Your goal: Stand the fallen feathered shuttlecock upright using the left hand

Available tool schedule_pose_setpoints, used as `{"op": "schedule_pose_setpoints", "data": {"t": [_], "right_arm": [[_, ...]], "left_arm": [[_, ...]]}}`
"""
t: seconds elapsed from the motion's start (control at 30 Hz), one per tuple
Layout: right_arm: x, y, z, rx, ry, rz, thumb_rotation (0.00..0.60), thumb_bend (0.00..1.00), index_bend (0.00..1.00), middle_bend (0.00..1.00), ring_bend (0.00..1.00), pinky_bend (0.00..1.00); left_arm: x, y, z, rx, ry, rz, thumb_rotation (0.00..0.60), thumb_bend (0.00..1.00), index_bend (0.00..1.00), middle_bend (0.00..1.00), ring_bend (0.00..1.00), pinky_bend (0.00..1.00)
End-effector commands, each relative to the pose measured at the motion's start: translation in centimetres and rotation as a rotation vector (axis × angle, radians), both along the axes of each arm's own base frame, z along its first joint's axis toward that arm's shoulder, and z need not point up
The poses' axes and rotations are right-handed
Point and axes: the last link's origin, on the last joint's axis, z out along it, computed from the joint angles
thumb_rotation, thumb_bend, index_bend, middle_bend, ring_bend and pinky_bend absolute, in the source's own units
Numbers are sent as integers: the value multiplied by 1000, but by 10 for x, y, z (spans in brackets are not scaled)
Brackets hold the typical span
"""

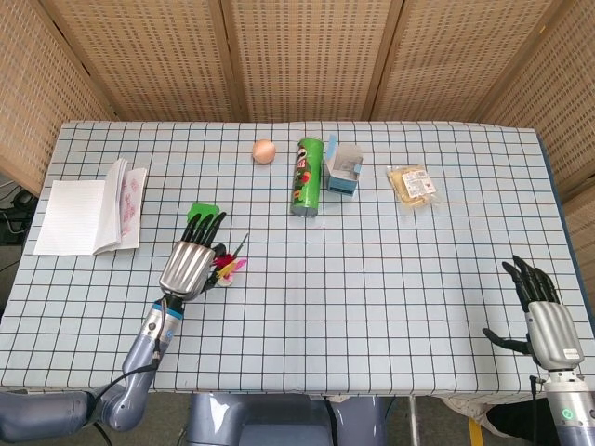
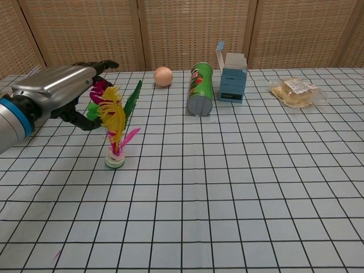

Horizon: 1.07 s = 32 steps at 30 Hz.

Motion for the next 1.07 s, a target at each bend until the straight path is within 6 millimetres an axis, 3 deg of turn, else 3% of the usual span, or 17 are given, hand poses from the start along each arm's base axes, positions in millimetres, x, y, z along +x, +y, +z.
{"op": "schedule_pose_setpoints", "data": {"t": [0.03, 0.17, 0.27, 0.5, 0.77, 0.83, 1.07], "right_arm": [[1, 0, 0, -1, 1, 3, 600, 39, 34, 0, 0, 0], [2, 1, 0, -4, 2, 6, 600, 38, 34, 0, 0, 0], [2, 1, 0, -3, 4, 7, 600, 38, 34, 0, 0, 0], [3, 2, -1, -1, 8, 11, 600, 38, 34, 0, 0, 0], [5, 4, 1, -2, 15, 15, 600, 39, 34, 0, 0, 0], [8, 5, 2, -6, 33, 30, 600, 38, 34, 0, 0, 0], [15, 9, 5, -47, 81, 59, 600, 38, 33, 0, 0, 0]], "left_arm": [[-18, -9, -6, 5, -30, 2, 600, 300, 336, 0, 0, 0], [-30, -17, 6, 40, -101, 1, 600, 212, 113, 0, 0, 0], [-32, -19, 15, 53, -147, -2, 600, 198, 44, 0, 0, 0], [-41, -32, 39, 72, -201, 3, 600, 195, 39, 0, 0, 0], [-70, -58, 67, 129, -107, 49, 600, 203, 31, 0, 0, 0], [-92, -78, 85, 170, -52, 117, 600, 216, 12, 0, 0, 0], [-127, -118, 110, 232, 89, 213, 600, 226, 3, 0, 0, 0]]}}
